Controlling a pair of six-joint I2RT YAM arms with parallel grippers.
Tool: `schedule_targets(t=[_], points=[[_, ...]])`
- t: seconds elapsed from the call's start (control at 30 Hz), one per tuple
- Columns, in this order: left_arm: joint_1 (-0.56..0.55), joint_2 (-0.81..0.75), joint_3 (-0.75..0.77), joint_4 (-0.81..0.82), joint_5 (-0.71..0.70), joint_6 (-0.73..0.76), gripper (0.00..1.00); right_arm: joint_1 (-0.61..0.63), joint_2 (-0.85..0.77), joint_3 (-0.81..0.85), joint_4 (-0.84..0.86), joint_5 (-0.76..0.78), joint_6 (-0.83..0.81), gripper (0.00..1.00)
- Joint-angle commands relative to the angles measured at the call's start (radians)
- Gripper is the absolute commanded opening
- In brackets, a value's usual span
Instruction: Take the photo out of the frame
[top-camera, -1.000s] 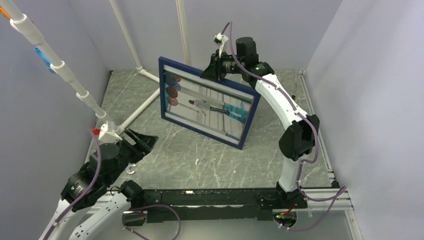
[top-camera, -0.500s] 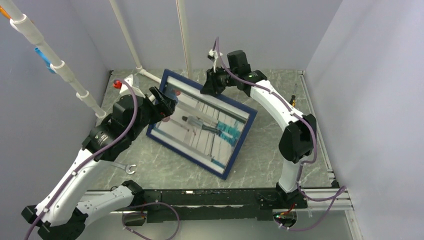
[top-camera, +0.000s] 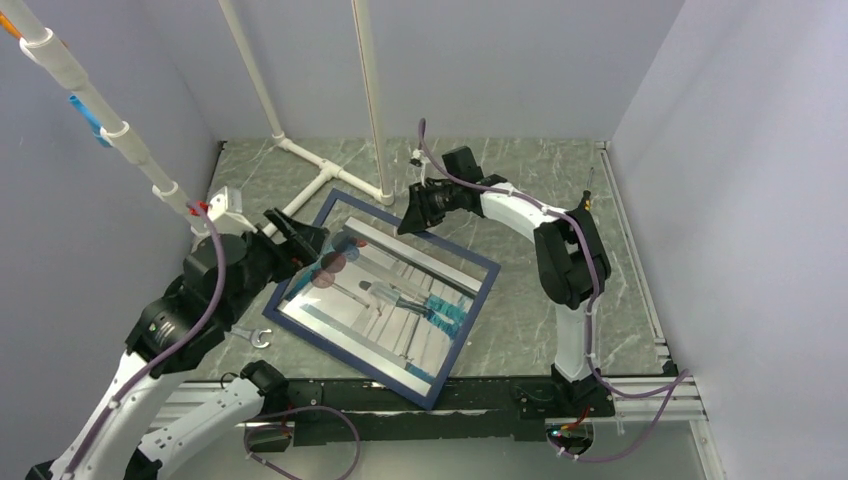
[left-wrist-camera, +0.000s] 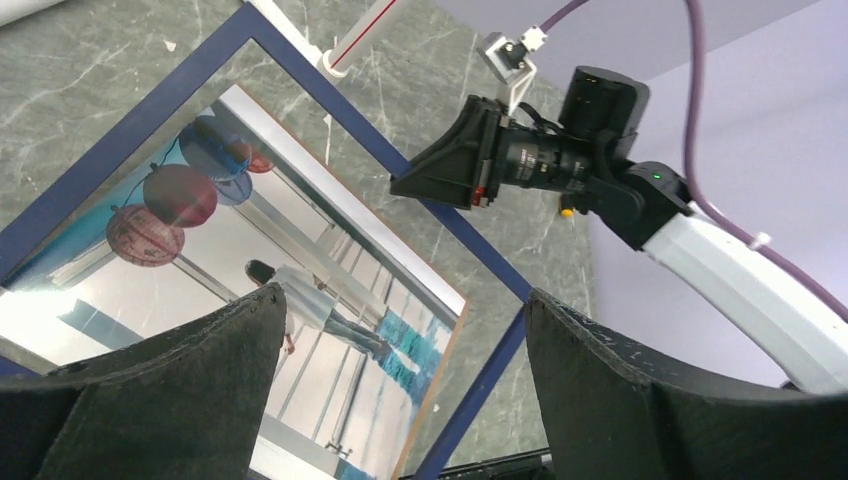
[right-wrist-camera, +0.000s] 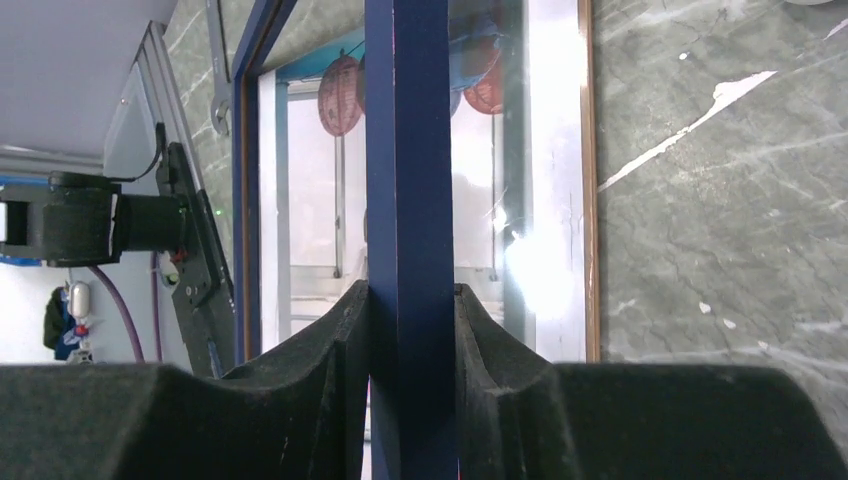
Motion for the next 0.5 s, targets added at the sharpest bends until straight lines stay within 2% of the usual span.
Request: schedule_targets(t=[0.0,0.2,0.47], points=[[0.005,-0.061,-0.048,-0.057,-0.002,-0.04,0.91,0.025,0.065,-0.001,0.061,0.024,0.023,0.0],[0.005,-0.159,-0.144,-0.119,0.012,-0.076,0.91,0.025,0.043,0.043,-0.006,-0.037,0.046,0.0],[0.004,-0.248,-0.176,-0.195,0.063,-0.127,0.9,0.024,-0.056,0.006,-0.008,-0.103,0.204,0.0]])
